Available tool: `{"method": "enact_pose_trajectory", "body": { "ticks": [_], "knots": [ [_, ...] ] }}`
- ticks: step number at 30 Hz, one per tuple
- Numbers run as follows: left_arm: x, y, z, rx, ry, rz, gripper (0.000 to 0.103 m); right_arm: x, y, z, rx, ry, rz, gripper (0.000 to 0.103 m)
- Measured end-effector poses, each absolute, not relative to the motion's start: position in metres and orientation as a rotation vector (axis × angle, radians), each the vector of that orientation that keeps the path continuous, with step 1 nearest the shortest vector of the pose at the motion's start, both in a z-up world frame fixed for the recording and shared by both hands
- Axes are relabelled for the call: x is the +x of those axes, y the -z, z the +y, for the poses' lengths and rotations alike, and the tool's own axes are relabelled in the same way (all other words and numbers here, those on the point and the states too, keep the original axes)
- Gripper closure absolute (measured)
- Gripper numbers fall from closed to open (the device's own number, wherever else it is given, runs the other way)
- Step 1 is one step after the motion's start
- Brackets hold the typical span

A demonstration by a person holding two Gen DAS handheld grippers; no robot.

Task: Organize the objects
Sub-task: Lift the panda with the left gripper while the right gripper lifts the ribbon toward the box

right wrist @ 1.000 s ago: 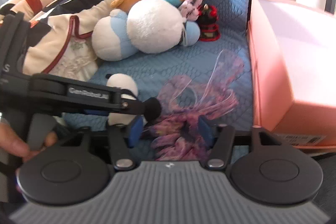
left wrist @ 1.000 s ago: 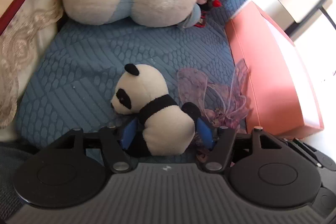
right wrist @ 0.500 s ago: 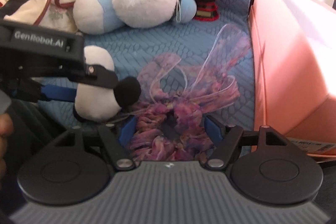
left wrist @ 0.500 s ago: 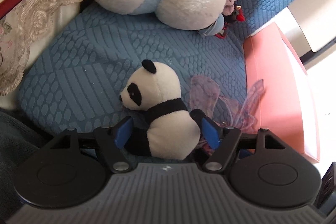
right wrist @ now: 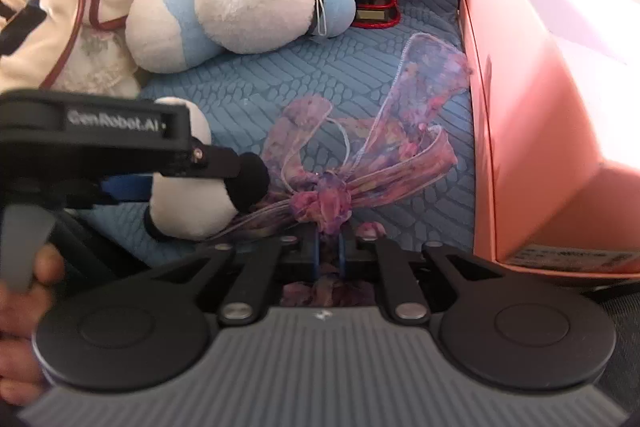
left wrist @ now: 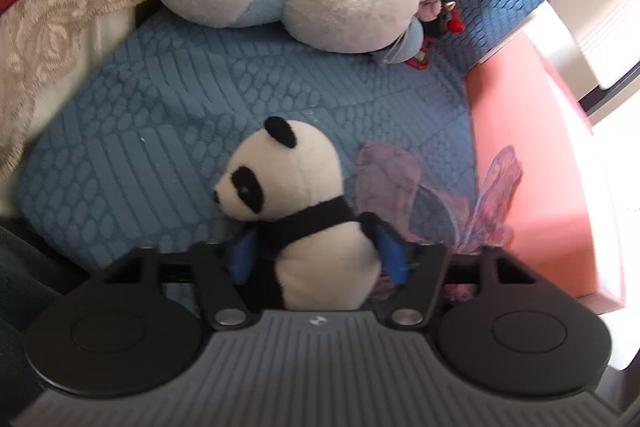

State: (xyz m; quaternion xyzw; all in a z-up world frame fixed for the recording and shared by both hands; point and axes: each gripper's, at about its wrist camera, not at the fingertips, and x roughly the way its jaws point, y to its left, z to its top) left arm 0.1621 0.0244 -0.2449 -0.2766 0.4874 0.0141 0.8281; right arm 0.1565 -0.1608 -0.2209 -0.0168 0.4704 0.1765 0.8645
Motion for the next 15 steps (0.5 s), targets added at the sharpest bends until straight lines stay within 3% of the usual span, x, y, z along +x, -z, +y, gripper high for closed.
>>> {"method": "enact_pose_trajectory", "body": {
  "ticks": [4, 15],
  "knots": [
    [0.157, 0.239, 0.025, -0.617, -0.029, 1.037, 0.045, 0.156, 0.212, -0.163, -0.009, -0.356, 0.989, 0.093],
    [0.128, 0.196, 0.036, -0.659, -0.031, 1.014, 0.045, 0.15, 0.169, -0.175, 0.026, -0.337, 0.96, 0.093]
  ]
}}
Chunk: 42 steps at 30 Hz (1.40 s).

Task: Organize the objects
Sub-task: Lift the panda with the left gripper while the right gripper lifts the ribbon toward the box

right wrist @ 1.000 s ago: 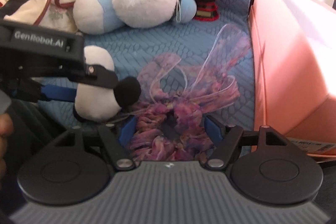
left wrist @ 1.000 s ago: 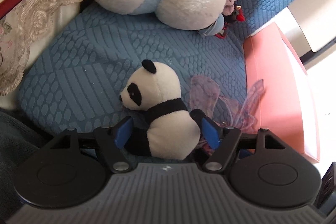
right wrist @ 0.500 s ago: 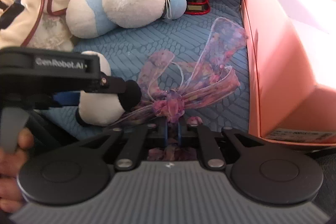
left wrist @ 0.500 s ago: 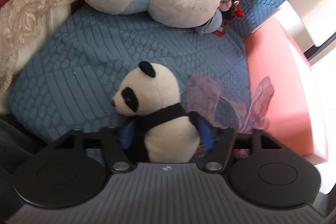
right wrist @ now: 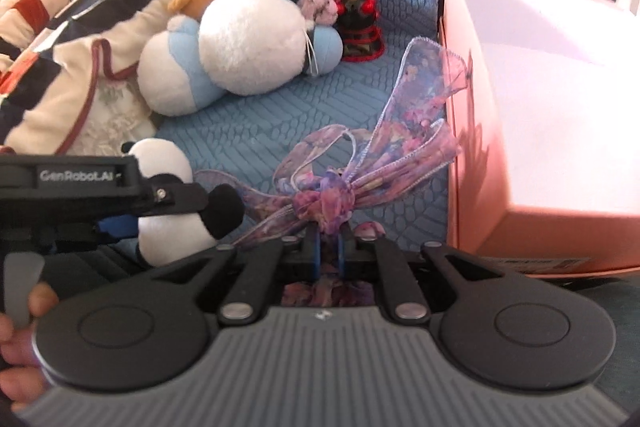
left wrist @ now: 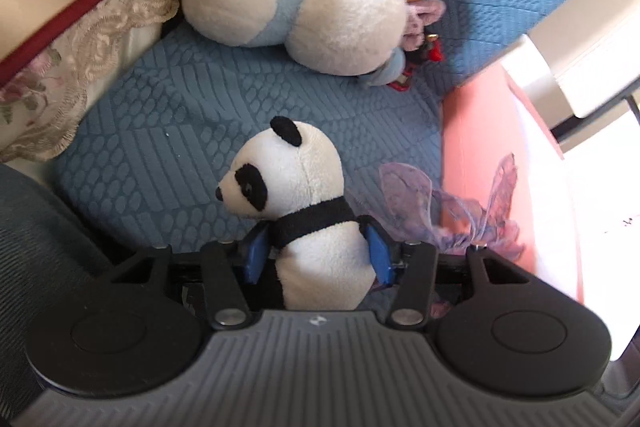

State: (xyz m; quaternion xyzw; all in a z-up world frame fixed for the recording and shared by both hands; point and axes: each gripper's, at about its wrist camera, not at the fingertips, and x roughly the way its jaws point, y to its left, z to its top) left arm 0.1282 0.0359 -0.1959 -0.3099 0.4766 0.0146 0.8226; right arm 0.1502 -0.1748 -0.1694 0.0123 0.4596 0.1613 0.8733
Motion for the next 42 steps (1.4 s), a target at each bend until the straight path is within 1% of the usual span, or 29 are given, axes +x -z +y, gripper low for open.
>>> {"method": "enact_pose_trajectory", "body": {
  "ticks": [11, 15, 24, 34, 42],
  "knots": [
    [0.118, 0.135, 0.013, -0.604, 0.026, 0.972, 0.045, 0.142, 0.106, -0.206, 0.101, -0.336, 0.914, 0.092],
    [0.119, 0.11, -0.001, -0.544, 0.042, 0.959, 0.045, 0.143, 0.082, -0.219, 0.131, -0.336, 0.888, 0.092],
    [0.123, 0.064, -0.026, -0.538, 0.087, 0.92, 0.045, 0.153, 0.034, -0.256, 0.18, -0.337, 0.834, 0.092],
    [0.154, 0.014, -0.072, -0.512, 0.146, 0.848, 0.045, 0.161, -0.003, -0.293, 0.203, -0.338, 0.761, 0.092],
    [0.175, -0.008, -0.113, -0.477, 0.192, 0.798, 0.045, 0.172, -0.018, -0.323, 0.236, -0.321, 0.708, 0.092]
  ]
}}
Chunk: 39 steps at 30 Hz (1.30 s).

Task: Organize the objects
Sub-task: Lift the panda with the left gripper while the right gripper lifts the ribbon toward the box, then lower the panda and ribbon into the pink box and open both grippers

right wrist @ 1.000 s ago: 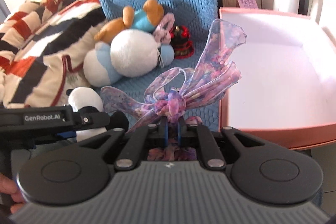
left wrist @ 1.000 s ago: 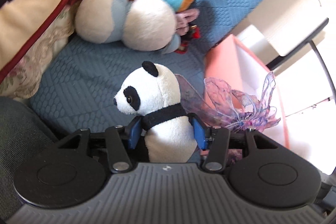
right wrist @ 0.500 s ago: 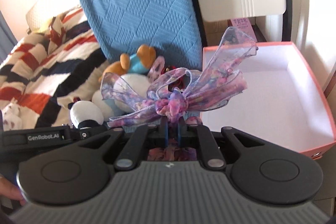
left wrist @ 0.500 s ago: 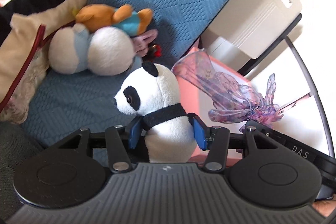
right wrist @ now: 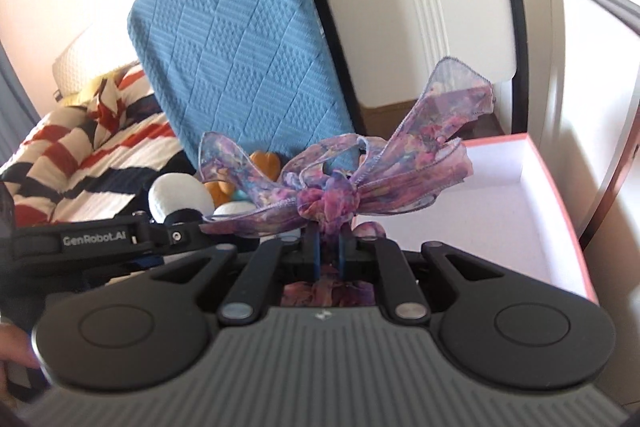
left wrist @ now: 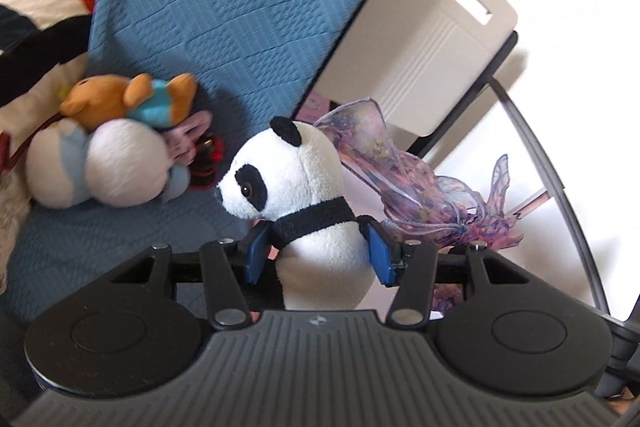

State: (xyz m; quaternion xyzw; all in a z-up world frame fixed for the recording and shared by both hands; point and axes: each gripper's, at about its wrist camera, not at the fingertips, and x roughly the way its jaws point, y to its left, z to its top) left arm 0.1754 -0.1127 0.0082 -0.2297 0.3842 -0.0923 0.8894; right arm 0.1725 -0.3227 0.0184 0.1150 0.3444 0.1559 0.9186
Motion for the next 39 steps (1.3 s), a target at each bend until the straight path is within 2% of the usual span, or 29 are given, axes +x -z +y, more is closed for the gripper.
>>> {"method": "enact_pose_trajectory", "body": {
  "ticks": [7, 16, 28, 39],
  "knots": [
    [0.203, -0.01, -0.15, -0.46, 0.229, 0.78, 0.045, 0.192, -0.015, -0.352, 0.232, -0.286, 0.686, 0.092],
    [0.255, 0.03, -0.194, -0.44, 0.264, 0.849, 0.045, 0.221, 0.015, -0.393, 0.234, -0.218, 0.749, 0.092],
    [0.296, 0.11, -0.241, -0.412, 0.269, 1.008, 0.045, 0.259, 0.096, -0.431, 0.282, -0.109, 0.941, 0.092],
    [0.314, 0.156, -0.245, -0.44, 0.23, 1.107, 0.045, 0.276, 0.152, -0.447, 0.334, -0.06, 1.085, 0.092]
  ]
}}
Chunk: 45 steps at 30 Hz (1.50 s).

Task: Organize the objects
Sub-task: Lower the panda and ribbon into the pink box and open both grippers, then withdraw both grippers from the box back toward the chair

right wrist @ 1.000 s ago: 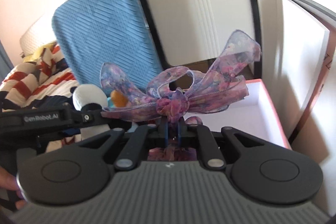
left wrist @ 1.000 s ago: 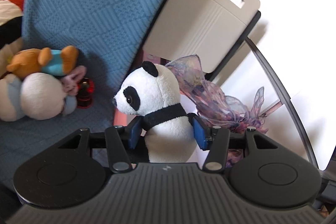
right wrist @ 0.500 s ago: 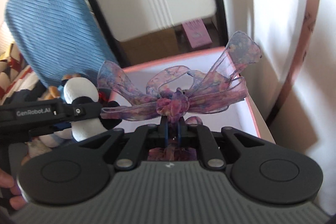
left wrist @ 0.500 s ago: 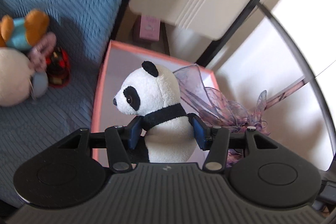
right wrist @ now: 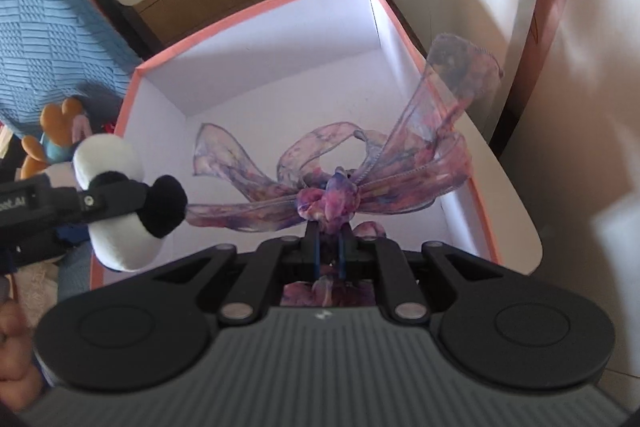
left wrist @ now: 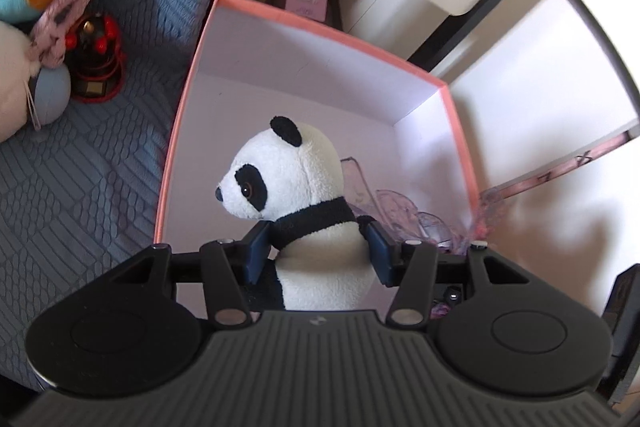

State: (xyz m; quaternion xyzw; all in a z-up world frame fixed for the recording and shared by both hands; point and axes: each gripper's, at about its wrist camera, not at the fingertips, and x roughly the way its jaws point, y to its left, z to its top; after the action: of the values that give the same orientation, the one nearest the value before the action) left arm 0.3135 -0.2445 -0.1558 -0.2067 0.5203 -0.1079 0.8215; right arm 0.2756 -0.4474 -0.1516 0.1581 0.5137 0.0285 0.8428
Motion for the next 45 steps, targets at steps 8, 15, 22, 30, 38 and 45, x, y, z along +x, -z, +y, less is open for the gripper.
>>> {"method": "enact_pose_trajectory", "body": {
  "ticks": [8, 15, 22, 30, 38, 45],
  "knots": [
    [0.316, 0.156, -0.254, -0.416, 0.251, 1.113, 0.044, 0.276, 0.155, -0.456, 0.327, -0.047, 1.088, 0.092],
    [0.311, 0.136, -0.254, -0.394, 0.302, 1.067, 0.03, 0.272, 0.146, -0.454, 0.295, -0.038, 1.071, 0.065],
    [0.298, 0.109, -0.241, -0.387, 0.284, 1.013, 0.023, 0.259, 0.123, -0.451, 0.289, -0.039, 1.007, 0.019],
    [0.273, 0.063, -0.216, -0.367, 0.283, 0.922, 0.023, 0.241, 0.086, -0.43, 0.257, -0.062, 0.947, 0.015],
    [0.24, 0.022, -0.186, -0.347, 0.249, 0.829, 0.022, 0.227, 0.05, -0.402, 0.225, -0.095, 0.876, 0.0],
    [0.208, 0.001, -0.153, -0.366, 0.213, 0.774, 0.022, 0.212, 0.02, -0.377, 0.206, -0.142, 0.817, 0.0]
  ]
}}
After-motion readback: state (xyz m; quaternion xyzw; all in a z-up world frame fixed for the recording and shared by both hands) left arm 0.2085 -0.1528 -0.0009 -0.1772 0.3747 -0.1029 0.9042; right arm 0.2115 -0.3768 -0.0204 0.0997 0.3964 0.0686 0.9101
